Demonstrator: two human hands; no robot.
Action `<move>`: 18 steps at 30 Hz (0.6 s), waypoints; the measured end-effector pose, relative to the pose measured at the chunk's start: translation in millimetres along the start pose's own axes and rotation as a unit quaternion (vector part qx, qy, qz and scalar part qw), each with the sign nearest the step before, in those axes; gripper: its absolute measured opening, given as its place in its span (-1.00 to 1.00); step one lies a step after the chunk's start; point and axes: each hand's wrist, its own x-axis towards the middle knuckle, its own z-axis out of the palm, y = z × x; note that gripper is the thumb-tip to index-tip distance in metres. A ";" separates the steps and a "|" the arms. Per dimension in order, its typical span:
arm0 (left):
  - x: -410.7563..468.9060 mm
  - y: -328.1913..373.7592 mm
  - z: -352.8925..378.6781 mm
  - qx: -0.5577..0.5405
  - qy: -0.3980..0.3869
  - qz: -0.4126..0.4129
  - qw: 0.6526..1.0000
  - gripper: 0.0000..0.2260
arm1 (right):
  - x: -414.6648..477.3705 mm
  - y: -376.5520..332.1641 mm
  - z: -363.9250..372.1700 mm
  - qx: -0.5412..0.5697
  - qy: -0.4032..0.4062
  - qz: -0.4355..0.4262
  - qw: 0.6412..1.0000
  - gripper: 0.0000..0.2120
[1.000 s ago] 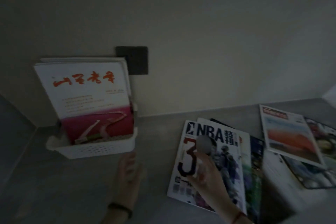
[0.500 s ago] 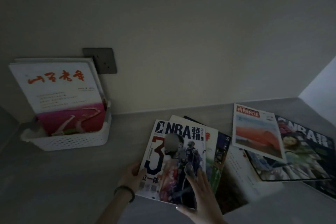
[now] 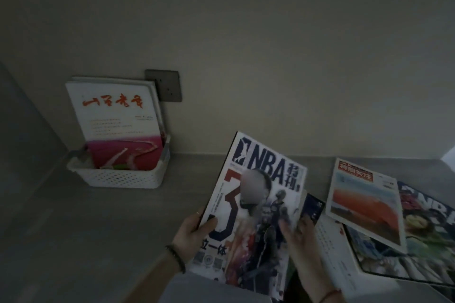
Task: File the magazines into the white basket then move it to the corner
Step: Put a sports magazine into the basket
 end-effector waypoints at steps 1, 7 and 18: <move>-4.4 7.0 -5.7 -0.010 0.003 0.012 1.000 -0.71 | 5.7 -11.7 1.3 0.009 -0.033 0.016 0.999 -0.18; -24.4 60.7 -79.7 -0.017 0.079 0.064 0.995 -0.62 | 6.9 -90.6 37.9 -0.069 -0.266 -0.130 0.953 -0.54; 39.6 124.5 -277.7 0.153 0.325 0.064 0.931 -0.71 | -24.1 -223.3 246.2 -0.117 -0.131 -0.414 0.893 -0.51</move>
